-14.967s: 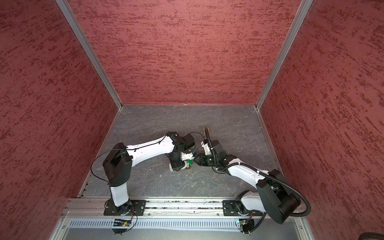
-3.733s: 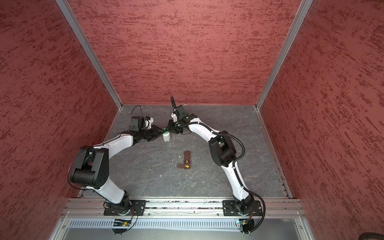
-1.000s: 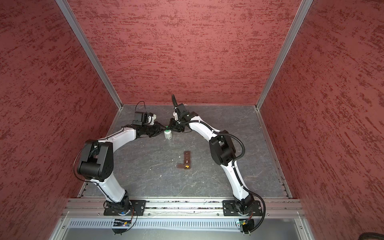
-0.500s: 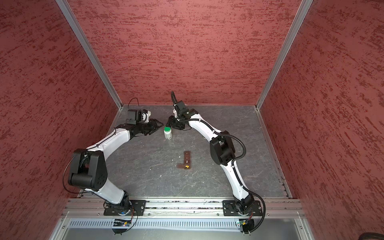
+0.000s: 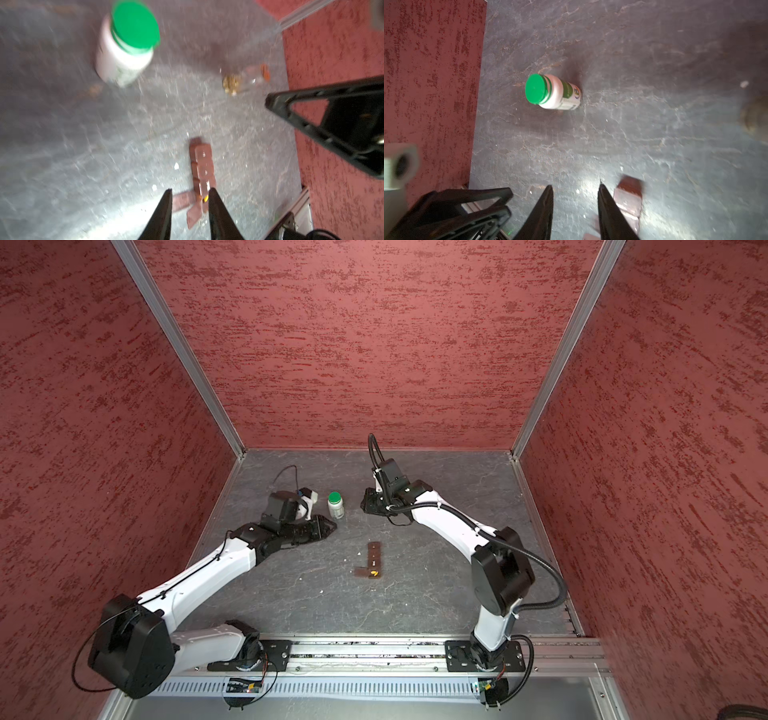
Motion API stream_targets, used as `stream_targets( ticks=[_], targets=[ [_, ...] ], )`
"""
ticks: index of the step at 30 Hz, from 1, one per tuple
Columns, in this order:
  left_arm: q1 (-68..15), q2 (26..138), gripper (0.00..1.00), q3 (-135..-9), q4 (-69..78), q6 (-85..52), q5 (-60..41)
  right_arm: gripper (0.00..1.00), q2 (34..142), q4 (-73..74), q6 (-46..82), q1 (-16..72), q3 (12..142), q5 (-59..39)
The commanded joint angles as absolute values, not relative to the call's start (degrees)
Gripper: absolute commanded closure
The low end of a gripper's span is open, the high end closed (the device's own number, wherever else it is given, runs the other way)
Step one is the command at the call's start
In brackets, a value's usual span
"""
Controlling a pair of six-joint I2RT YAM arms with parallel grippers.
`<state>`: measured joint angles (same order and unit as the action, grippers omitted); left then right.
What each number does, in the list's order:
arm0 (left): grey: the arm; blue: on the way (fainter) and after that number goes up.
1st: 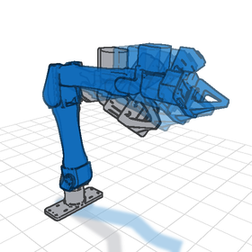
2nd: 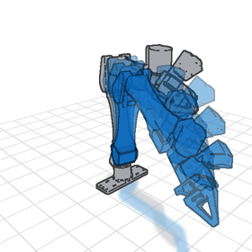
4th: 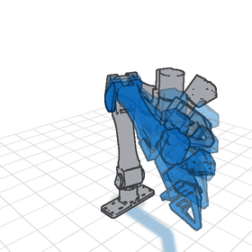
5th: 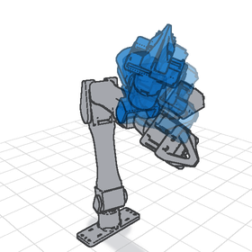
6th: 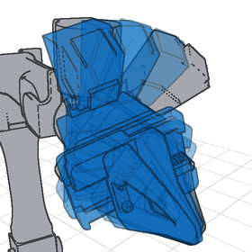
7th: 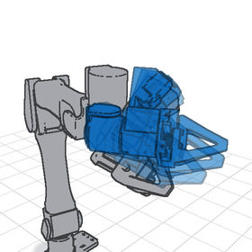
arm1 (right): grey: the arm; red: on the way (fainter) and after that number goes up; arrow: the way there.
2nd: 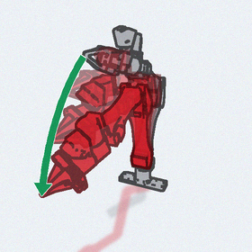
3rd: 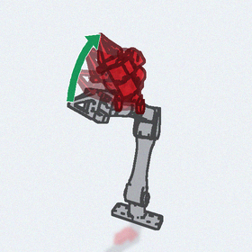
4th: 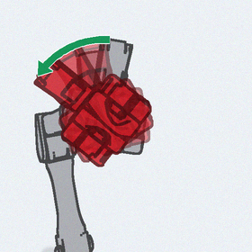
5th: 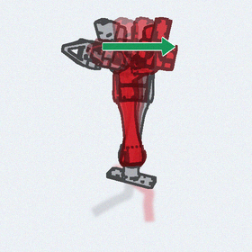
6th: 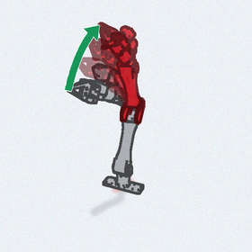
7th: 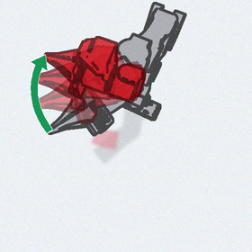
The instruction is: Sort the pills into containers
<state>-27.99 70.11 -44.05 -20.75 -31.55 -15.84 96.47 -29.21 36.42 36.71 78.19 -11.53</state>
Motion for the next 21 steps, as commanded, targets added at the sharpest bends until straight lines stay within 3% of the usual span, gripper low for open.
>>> stream_targets(
  ticks=[1, 8, 21],
  targets=[
    [-33.6, 70.1, 0.76, -39.1, -23.0, -35.3, -9.0, 0.67, 89.8, -22.8, 36.3, 37.5, 69.3, -7.0],
    [-42.6, 75.6, 0.86, -34.3, -17.7, -42.5, -5.6, 0.73, 77.0, -21.0, 37.3, 37.5, 53.6, -4.8],
    [-45.1, 84.5, 0.92, -37.1, -11.5, -44.2, -5.9, 0.74, 67.7, -20.3, 38.4, 37.5, 43.0, -4.0]
  ],
)
